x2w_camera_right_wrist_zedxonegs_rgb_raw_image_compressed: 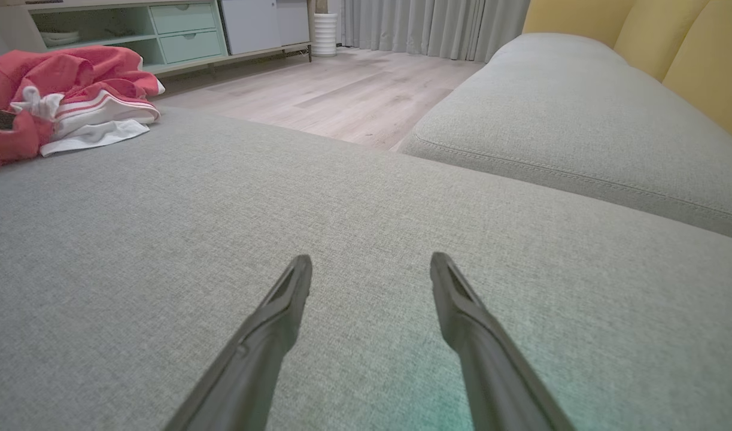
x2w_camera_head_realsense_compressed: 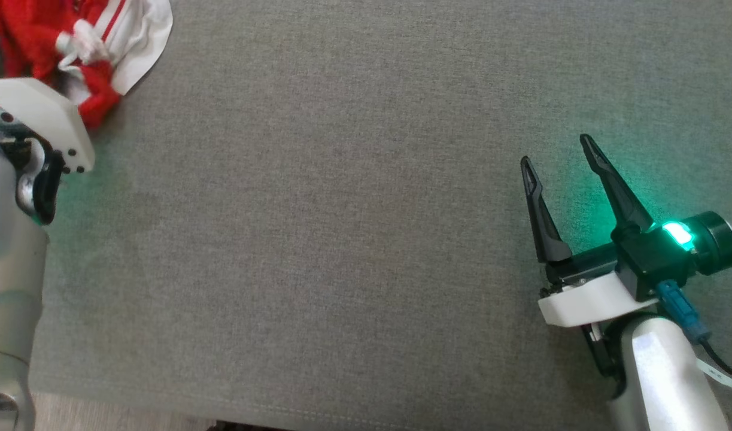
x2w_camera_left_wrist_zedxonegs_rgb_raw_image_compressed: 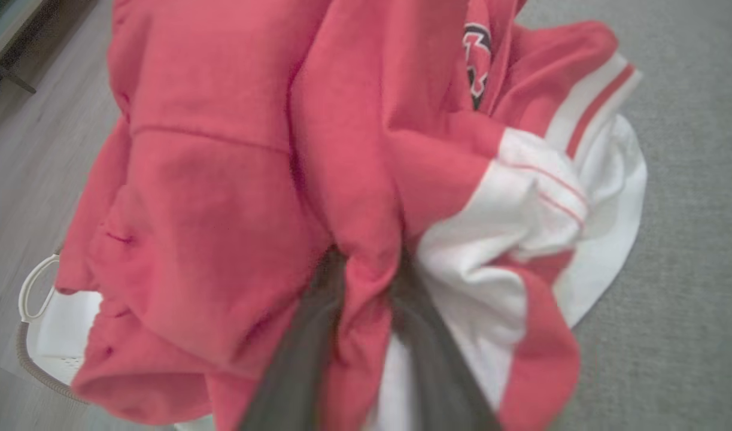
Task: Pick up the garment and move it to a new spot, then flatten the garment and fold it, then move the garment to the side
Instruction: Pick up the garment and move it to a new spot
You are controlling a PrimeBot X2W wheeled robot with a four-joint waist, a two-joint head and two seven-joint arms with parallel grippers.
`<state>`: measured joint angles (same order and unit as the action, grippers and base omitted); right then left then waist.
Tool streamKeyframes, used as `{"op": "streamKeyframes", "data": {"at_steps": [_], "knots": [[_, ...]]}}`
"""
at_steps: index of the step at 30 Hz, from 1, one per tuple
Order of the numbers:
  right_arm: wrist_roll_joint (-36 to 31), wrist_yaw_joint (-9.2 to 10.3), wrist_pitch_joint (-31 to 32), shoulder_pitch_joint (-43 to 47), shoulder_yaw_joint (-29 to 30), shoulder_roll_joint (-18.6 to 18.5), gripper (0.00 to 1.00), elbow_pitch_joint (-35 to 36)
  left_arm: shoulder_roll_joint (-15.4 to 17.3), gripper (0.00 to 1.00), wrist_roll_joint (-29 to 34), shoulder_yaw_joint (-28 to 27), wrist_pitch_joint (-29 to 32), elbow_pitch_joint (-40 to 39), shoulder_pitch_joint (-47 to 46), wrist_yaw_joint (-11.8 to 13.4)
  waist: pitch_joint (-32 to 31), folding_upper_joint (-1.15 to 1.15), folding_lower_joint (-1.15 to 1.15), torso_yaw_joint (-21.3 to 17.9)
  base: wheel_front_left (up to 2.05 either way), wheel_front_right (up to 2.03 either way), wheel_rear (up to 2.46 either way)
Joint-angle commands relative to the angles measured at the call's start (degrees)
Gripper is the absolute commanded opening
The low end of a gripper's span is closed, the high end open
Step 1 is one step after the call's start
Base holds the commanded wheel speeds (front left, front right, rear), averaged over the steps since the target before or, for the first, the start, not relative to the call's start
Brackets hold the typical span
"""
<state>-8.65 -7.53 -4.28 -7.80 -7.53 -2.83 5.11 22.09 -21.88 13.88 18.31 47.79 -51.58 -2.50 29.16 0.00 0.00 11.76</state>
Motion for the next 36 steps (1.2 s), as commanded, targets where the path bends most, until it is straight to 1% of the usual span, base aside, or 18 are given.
{"op": "streamKeyframes", "data": {"at_steps": [1,5,9,13,17,20,23,28,32,34,35,36], "knots": [[-0.15,0.04,-0.32,-0.73,-1.77,-0.05,1.0,1.78,3.83,0.0,-0.21,-2.13,-1.08,-1.09,-1.93,0.59,-0.06,0.0,0.0,-0.04,0.0,0.0,0.0],[-0.15,0.04,-0.67,-0.62,-1.2,-0.05,1.0,1.16,4.26,0.0,0.15,-2.25,-5.01,-1.09,-2.86,0.85,-1.0,0.0,0.0,0.09,0.0,0.0,0.0],[0.38,0.04,-1.58,-0.35,-0.76,-0.05,1.0,-0.1,5.29,0.0,1.42,-1.57,-8.24,-1.64,-3.71,1.05,-3.56,0.0,0.0,0.38,0.0,0.0,0.0],[1.99,0.04,-2.75,-0.13,-1.32,-0.05,1.0,-1.92,6.59,0.0,2.71,-0.39,-10.47,-2.49,-4.04,0.24,-7.62,0.0,0.0,0.28,0.0,0.0,0.0],[3.93,0.04,-4.04,0.28,-1.79,-0.05,1.0,-4.09,7.83,0.0,4.05,1.14,-11.3,-4.4,-4.76,-0.69,-12.33,0.0,0.0,-0.62,0.0,0.0,0.0],[5.42,0.04,-5.11,0.96,-1.68,-0.05,1.0,-5.92,7.71,0.0,4.68,2.79,-11.07,-6.95,-5.48,-1.82,-16.32,0.0,0.0,-1.92,0.0,0.0,0.0],[6.89,0.04,-6.07,2.06,-1.29,-0.05,1.0,-7.54,6.65,0.0,4.66,4.7,-10.2,-10.47,-5.88,-2.92,-20.06,0.0,0.0,-3.73,0.0,0.0,0.0],[8.61,0.04,-7.24,4.25,-0.16,-0.05,1.0,-9.39,3.8,0.0,3.41,8.76,-7.8,-17.82,-5.25,-4.24,-24.8,0.0,0.0,-7.59,0.0,0.0,0.0],[9.41,0.04,-7.75,6.02,0.98,-0.05,1.0,-10.03,0.15,0.0,0.19,11.42,-5.44,-24.83,-3.7,-4.64,-26.57,0.0,0.0,-10.57,0.0,0.0,0.0],[9.63,0.04,-7.93,6.63,1.56,-0.05,1.0,-10.13,-2.47,0.0,-2.87,11.62,-4.23,-28.29,-2.41,-4.69,-26.61,0.0,0.0,-11.89,0.0,0.0,0.0],[9.63,0.04,-7.93,6.63,1.56,-0.05,1.0,-10.13,-2.47,0.0,-2.87,11.62,-4.23,-28.29,-2.41,-4.69,-26.61,0.0,0.0,-11.89,0.0,0.0,0.0],[9.71,0.04,-8.01,6.84,1.85,-0.05,1.0,-10.13,-3.88,0.0,-4.52,11.54,-3.78,-29.88,-1.58,-4.69,-26.49,0.0,0.0,-12.5,0.0,0.0,0.0]]}}
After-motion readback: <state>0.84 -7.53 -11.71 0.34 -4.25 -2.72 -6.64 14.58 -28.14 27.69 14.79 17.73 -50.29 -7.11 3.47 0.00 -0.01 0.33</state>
